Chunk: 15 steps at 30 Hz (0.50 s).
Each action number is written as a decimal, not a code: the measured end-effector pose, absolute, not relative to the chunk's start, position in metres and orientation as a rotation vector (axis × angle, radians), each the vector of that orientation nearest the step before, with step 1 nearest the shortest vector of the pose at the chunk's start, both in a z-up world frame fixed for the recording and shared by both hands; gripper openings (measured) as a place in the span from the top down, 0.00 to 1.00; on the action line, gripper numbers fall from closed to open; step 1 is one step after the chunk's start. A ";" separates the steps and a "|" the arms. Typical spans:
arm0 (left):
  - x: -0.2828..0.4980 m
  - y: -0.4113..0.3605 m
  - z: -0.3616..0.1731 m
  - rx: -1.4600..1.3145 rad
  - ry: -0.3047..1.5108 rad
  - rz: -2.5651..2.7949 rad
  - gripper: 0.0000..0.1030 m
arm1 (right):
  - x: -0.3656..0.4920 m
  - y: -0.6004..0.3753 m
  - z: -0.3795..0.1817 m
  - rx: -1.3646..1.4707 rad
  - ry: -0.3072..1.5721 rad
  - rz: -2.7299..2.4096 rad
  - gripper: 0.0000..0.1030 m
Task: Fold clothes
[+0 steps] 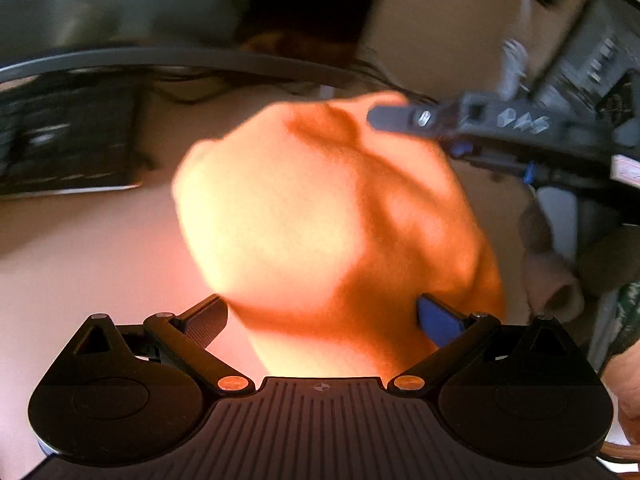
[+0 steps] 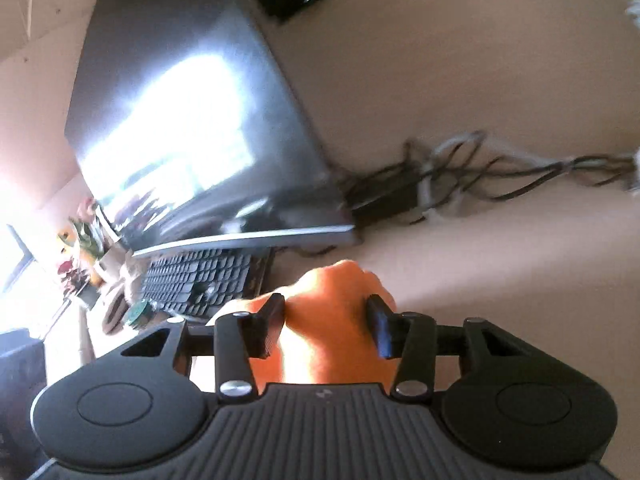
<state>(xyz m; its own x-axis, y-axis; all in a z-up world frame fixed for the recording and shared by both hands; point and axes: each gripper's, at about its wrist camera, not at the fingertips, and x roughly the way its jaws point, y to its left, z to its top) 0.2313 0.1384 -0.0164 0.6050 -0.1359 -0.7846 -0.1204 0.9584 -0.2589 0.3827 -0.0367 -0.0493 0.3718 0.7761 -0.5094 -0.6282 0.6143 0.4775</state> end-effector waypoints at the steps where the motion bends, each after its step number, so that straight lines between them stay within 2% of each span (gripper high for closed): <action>1: 0.225 0.145 -0.015 -0.304 0.915 0.013 0.00 | 0.382 -0.024 -0.055 0.177 0.791 0.907 0.57; 5: 0.204 0.168 -0.010 -0.338 0.884 0.083 0.00 | 0.374 0.013 -0.076 0.050 0.844 0.898 0.55; 8: 0.197 0.179 -0.011 -0.379 0.875 0.093 0.00 | 0.370 0.019 -0.072 0.006 0.840 0.878 0.47; 13: 0.207 0.183 -0.009 -0.411 0.849 0.073 0.00 | 0.351 -0.014 -0.039 -0.066 0.730 0.823 0.21; 15: 0.217 0.183 -0.007 -0.425 0.835 0.065 0.00 | 0.337 -0.034 -0.028 -0.095 0.688 0.817 0.21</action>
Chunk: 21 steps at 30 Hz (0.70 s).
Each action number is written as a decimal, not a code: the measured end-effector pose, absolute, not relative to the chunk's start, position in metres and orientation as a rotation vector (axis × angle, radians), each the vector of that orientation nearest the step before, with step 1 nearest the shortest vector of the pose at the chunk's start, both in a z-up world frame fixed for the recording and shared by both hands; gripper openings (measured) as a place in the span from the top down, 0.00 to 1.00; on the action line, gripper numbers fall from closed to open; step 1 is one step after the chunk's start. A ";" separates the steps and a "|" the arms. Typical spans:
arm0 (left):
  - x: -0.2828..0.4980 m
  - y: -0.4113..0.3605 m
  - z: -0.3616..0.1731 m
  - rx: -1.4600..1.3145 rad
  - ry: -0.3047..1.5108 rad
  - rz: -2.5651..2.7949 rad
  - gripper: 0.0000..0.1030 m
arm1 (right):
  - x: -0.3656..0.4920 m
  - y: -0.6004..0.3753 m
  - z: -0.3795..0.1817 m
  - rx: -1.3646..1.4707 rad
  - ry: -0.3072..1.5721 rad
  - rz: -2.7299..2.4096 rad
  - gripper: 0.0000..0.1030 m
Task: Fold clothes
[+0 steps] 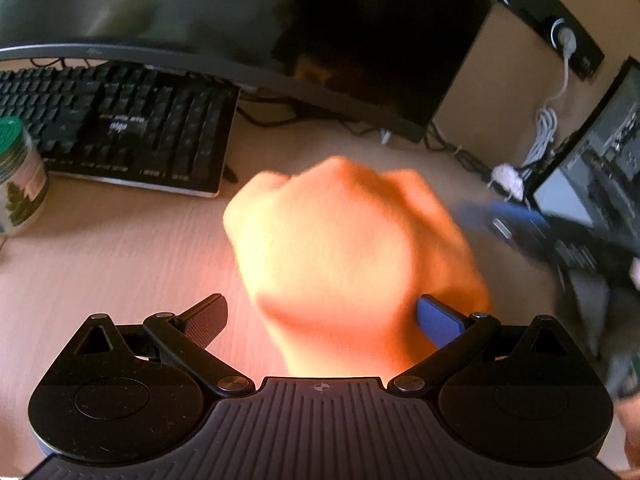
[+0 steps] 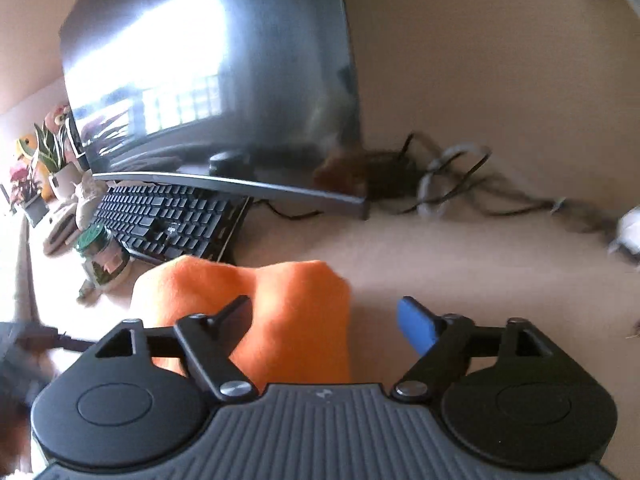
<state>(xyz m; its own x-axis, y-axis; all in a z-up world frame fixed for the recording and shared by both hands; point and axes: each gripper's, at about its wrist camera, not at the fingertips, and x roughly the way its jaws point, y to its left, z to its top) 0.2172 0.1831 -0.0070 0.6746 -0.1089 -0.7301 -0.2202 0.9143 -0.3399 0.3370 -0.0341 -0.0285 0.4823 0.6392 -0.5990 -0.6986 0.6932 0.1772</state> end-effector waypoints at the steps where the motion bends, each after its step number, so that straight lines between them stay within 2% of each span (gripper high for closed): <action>1: 0.221 0.185 -0.006 -0.434 0.828 0.063 0.00 | 0.330 -0.042 -0.026 -0.098 0.684 0.829 0.21; 4: 0.234 0.194 -0.009 -0.459 0.829 0.066 0.00 | 0.309 -0.059 -0.023 -0.105 0.701 0.898 0.21; 9: 0.250 0.206 -0.026 -0.478 0.890 0.099 0.00 | 0.282 -0.036 -0.054 -0.188 0.806 0.985 0.22; 15: 0.217 0.235 -0.006 -0.424 0.837 0.228 0.00 | 0.278 0.022 -0.059 -0.201 0.774 1.015 0.29; 21: 0.171 0.269 0.005 -0.402 0.804 0.312 0.00 | 0.287 0.075 -0.070 -0.189 0.797 0.929 0.27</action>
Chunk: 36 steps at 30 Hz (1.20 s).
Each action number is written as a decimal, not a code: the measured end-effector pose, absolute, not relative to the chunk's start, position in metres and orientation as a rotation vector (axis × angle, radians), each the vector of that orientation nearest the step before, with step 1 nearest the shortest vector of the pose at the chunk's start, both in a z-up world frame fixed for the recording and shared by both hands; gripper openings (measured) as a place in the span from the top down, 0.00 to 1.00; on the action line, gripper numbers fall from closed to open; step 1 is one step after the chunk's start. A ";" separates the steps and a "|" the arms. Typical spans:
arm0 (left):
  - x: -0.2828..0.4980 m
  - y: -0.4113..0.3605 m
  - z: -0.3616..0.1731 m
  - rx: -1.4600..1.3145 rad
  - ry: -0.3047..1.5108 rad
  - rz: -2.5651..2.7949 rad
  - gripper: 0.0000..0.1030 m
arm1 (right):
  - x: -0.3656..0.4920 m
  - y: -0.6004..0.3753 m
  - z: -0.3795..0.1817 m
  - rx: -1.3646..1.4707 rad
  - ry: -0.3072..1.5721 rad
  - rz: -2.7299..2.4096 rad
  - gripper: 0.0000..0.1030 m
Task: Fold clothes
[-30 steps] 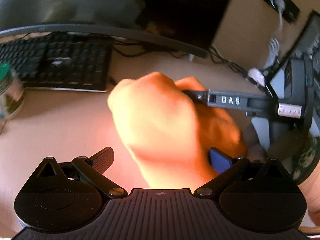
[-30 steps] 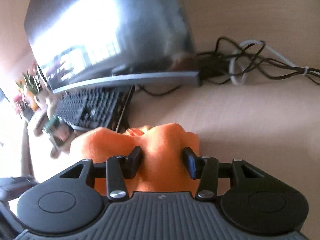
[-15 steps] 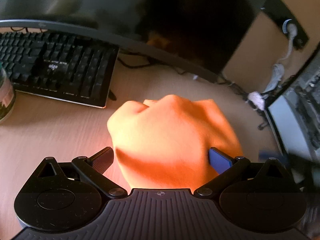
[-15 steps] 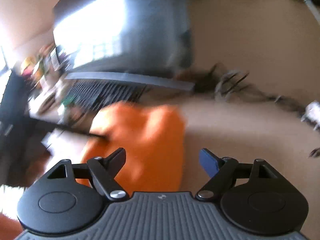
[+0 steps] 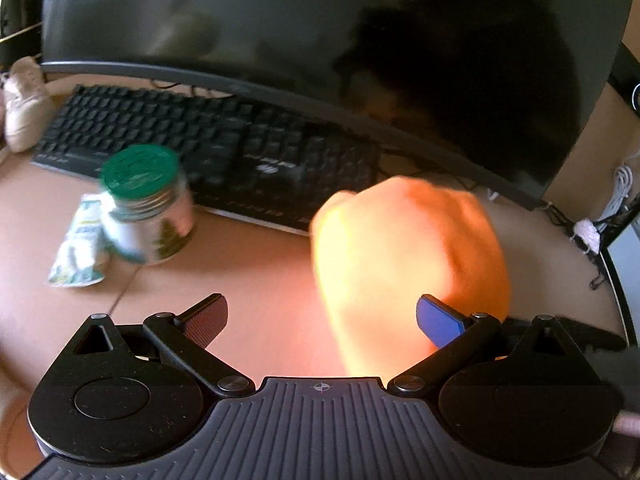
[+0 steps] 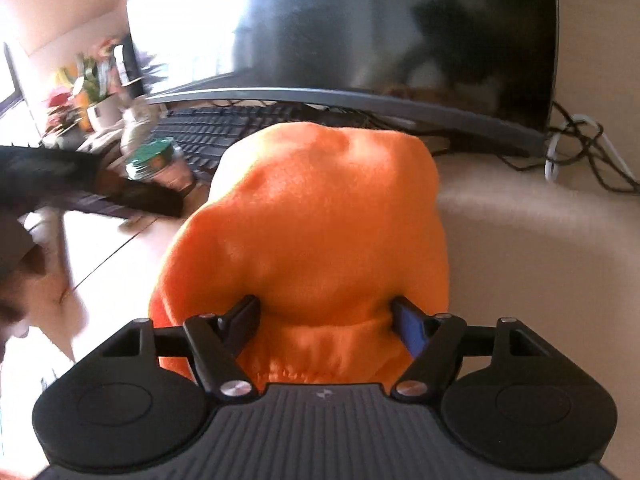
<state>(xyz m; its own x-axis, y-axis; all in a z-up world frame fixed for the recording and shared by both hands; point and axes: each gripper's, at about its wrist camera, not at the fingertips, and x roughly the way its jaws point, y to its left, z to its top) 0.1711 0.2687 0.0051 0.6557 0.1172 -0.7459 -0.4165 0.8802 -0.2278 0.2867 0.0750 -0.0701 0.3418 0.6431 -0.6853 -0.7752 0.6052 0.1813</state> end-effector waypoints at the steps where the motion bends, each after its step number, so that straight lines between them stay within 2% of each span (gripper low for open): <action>1: 0.165 0.270 0.003 -0.402 0.811 0.293 0.00 | 0.285 0.074 -0.070 -0.184 0.794 0.924 0.27; 10: 0.145 0.221 -0.028 -0.246 0.888 -0.080 0.00 | 0.260 0.016 -0.043 -0.170 0.662 0.763 0.22; 13: 0.160 0.213 -0.041 -0.138 0.900 -0.030 0.00 | 0.252 0.011 -0.043 -0.244 0.674 0.699 0.21; 17: 0.173 0.227 -0.039 -0.157 0.879 0.024 0.00 | 0.235 0.018 -0.049 -0.350 0.704 0.751 0.21; 23: 0.176 0.228 -0.042 -0.174 0.888 0.046 0.00 | 0.217 0.039 -0.069 -0.538 0.577 0.745 0.21; 25: 0.174 0.226 -0.040 -0.164 0.886 0.068 0.00 | 0.221 0.041 -0.068 -0.507 0.533 0.681 0.21; 36: 0.137 0.191 -0.016 -0.104 0.868 0.150 0.00 | 0.221 -0.016 -0.069 -0.283 0.595 0.742 0.17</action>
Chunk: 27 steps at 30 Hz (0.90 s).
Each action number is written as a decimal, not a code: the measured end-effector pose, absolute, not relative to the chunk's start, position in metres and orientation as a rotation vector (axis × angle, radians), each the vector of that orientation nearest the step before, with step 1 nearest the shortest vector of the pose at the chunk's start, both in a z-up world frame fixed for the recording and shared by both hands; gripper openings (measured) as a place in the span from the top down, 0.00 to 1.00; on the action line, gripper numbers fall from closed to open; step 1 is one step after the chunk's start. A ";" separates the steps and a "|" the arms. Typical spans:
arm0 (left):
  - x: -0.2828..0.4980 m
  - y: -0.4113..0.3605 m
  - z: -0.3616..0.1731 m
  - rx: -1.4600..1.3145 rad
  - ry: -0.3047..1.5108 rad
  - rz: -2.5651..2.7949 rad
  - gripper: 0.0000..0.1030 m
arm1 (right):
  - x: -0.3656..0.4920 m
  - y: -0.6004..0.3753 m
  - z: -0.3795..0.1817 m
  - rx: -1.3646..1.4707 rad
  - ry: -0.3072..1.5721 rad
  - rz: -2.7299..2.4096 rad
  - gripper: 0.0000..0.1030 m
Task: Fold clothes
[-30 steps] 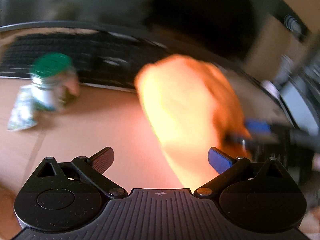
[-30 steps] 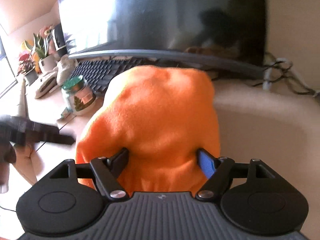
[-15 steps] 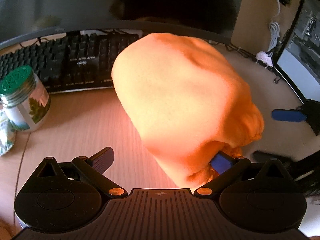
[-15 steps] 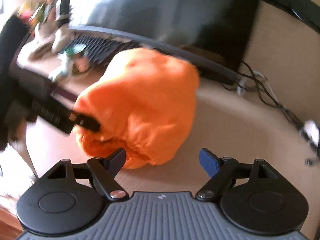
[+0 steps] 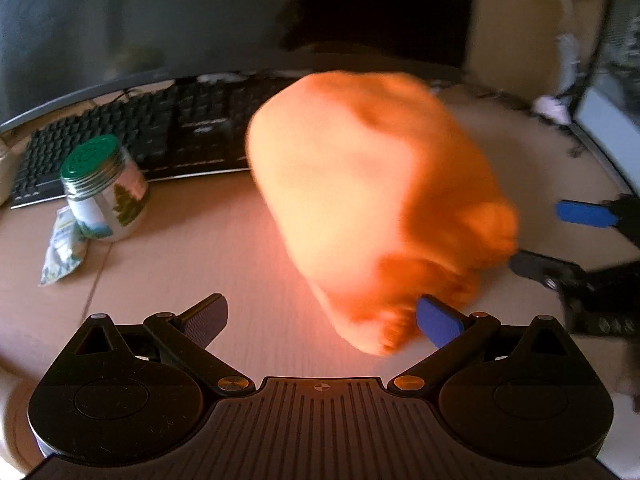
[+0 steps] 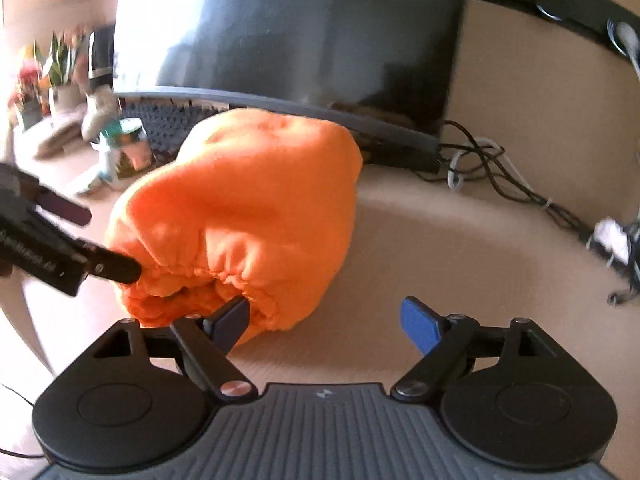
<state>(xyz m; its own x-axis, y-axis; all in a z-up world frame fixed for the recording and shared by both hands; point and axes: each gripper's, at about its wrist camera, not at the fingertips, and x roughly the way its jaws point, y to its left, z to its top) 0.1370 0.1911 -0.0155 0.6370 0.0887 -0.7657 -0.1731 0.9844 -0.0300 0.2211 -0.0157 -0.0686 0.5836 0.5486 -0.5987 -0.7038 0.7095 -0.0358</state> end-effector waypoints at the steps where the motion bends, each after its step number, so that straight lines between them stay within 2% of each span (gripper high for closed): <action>1: 0.135 0.185 -0.015 -0.100 0.871 0.136 0.00 | 0.220 -0.022 -0.067 -0.264 0.590 0.744 0.16; 6: 0.145 0.158 -0.028 -0.037 0.905 0.130 0.00 | 0.221 -0.031 -0.062 -0.280 0.560 0.749 0.16; 11: 0.171 0.157 -0.045 0.083 0.909 0.255 0.01 | 0.222 0.002 -0.072 -0.350 0.535 0.805 0.15; 17: 0.154 0.201 -0.019 -0.064 0.805 0.385 0.00 | 0.228 0.020 -0.049 -0.307 0.399 0.772 0.17; 27: 0.130 0.240 -0.044 -0.315 0.932 0.379 0.00 | 0.211 0.012 -0.082 -0.317 0.623 0.954 0.17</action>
<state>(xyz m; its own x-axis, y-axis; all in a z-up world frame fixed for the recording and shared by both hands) 0.1303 0.2400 -0.0444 0.5394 0.1784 -0.8229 -0.4461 0.8894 -0.0996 0.2107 0.0123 -0.0818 0.4225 0.6591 -0.6221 -0.8345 0.5507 0.0167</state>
